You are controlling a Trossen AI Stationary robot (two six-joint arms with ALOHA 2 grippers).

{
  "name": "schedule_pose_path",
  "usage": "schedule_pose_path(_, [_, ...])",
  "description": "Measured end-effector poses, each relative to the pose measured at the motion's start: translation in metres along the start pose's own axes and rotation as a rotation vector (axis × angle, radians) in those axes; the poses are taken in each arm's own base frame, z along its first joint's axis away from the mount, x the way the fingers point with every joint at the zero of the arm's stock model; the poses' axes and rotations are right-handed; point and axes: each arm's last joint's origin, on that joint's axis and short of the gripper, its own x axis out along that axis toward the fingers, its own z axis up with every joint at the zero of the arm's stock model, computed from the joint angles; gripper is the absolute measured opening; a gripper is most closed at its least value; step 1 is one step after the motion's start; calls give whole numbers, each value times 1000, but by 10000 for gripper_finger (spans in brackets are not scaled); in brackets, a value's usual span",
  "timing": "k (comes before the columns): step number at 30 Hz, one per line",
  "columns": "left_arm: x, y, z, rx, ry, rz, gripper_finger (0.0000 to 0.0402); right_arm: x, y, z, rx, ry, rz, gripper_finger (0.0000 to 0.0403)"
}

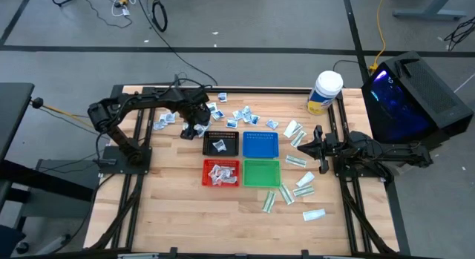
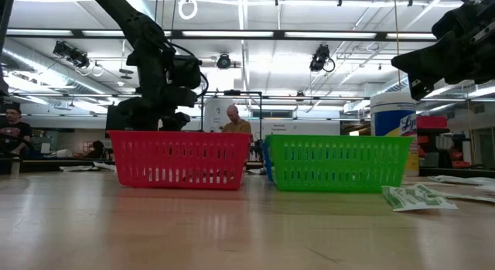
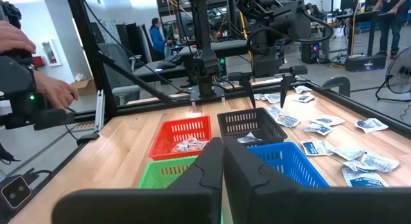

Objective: Pick & Place First Aid Supplies
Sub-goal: Put the gray towelette pack into the black bin

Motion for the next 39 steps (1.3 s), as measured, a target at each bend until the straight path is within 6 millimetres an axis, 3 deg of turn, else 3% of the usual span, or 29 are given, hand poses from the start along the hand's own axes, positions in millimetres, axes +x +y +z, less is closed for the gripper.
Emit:
schedule_pose_path(8, [0, 0, 0, -4, -2, 2, 310, 0, 0, 0, 0, 0, 0, 18])
schedule_pose_path(14, [0, 1, -1, -105, 20, 20, 309, 0, 0, 0, 0, 0, -1, 18])
schedule_pose_path(22, [5, -2, -4, 4, 21, 10, 309, 0, 0, 0, 0, 0, -1, 18])
schedule_pose_path(39, [19, -4, -10, 31, 16, 34, 309, 0, 0, 0, 0, 0, 0, 18])
